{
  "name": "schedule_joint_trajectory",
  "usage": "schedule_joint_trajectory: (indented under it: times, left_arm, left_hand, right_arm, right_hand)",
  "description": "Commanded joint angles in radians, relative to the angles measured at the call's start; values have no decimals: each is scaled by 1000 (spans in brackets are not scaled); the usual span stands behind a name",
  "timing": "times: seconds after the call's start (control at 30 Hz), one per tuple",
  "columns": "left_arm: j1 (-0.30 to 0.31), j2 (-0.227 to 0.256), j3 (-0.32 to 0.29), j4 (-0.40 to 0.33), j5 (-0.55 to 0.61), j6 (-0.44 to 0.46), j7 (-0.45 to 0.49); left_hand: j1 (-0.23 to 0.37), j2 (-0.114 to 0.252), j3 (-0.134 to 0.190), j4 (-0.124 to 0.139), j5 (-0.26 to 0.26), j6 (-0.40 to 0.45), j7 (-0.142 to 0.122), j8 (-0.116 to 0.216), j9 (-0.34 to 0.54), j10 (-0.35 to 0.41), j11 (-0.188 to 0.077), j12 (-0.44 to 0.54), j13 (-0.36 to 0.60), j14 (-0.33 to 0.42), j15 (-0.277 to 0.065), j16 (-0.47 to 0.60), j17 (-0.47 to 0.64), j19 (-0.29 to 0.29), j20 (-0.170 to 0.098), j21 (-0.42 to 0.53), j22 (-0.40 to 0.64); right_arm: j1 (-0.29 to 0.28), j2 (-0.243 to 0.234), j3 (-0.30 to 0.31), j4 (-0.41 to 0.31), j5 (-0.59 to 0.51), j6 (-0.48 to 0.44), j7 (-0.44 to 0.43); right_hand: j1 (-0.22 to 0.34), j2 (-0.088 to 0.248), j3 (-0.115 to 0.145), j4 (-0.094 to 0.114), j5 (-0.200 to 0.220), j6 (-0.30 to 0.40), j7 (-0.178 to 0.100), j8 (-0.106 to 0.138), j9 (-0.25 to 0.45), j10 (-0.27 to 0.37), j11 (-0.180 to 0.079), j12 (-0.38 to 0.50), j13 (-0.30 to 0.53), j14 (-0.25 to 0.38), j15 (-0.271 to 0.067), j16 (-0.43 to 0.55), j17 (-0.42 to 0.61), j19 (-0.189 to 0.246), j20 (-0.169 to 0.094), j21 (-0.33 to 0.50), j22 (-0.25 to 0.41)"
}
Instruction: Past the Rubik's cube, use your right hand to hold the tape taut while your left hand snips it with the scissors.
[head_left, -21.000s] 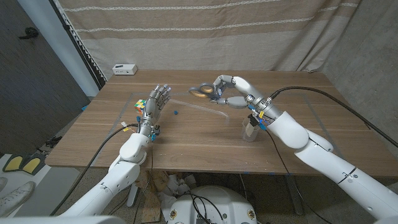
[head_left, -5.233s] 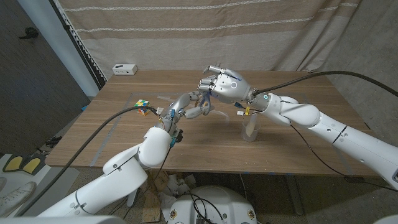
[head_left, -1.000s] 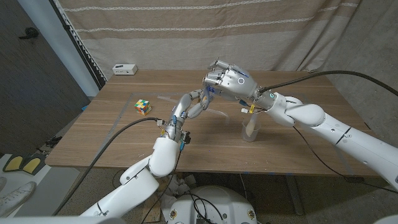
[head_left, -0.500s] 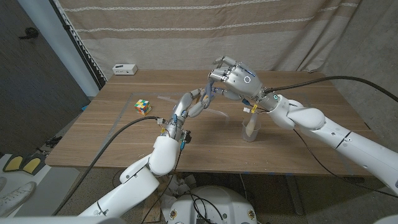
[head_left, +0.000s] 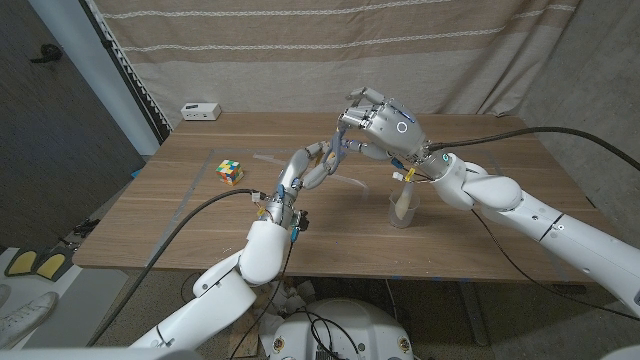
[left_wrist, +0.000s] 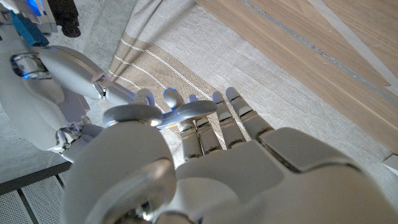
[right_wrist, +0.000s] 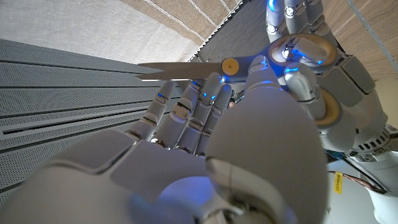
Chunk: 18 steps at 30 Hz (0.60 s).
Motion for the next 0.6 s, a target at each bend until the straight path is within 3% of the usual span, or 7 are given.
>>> schedule_joint_trajectory:
  times: [0.03, 0.2, 0.4, 0.6]
  left_arm:
    - [8, 3, -2, 1, -2, -6, 7]
    - [12, 4, -4, 0, -5, -13, 7]
    - [18, 3, -6, 0, -4, -18, 13]
    - [26, -5, -11, 10, -14, -46, 25]
  left_hand:
    - [6, -1, 74, 62, 4, -109, -2, 2, -5, 36, -33, 8, 2, 10, -110, 1, 0, 5, -17, 9, -1]
    - [6, -2, 76, 59, 4, -105, -2, 3, -9, 38, -31, 8, 3, 12, -111, 1, 0, 6, -18, 9, -1]
    - [5, -4, 78, 56, 3, -104, -2, 4, -13, 38, -32, 7, 4, 13, -111, 1, 0, 6, -18, 9, -2]
    - [2, -7, 82, 49, 1, -93, -8, 7, -25, 44, -36, 7, 7, 18, -116, 1, 0, 9, -21, 11, -2]
  right_arm:
    - [15, 3, -17, 7, -11, 5, -19]
    - [11, 1, -17, 5, -19, -2, -40]
    - [7, 1, -18, 9, -31, -14, -75]
    - [-2, -7, -12, 3, -28, -29, -78]
  right_hand:
    - [-158, 125, 90, 90, -1, -4, -12, -37, -33, -27, 8, -49, -41, -45, -99, 4, -13, -11, -1, -11, 1]
    - [-197, 103, 72, 85, 0, 2, -21, -85, -78, -25, -2, -105, -95, -171, -77, -6, -42, -20, 20, -31, 2]
    - [-206, 94, 65, 71, 3, 16, -24, -106, -97, -6, 6, -131, -126, -239, -59, -7, -60, -27, 25, -44, 2]
    - [-216, 92, 61, 68, 5, 17, -28, -120, -104, -6, 9, -149, -142, -262, -47, -2, -73, -39, 36, -54, 2]
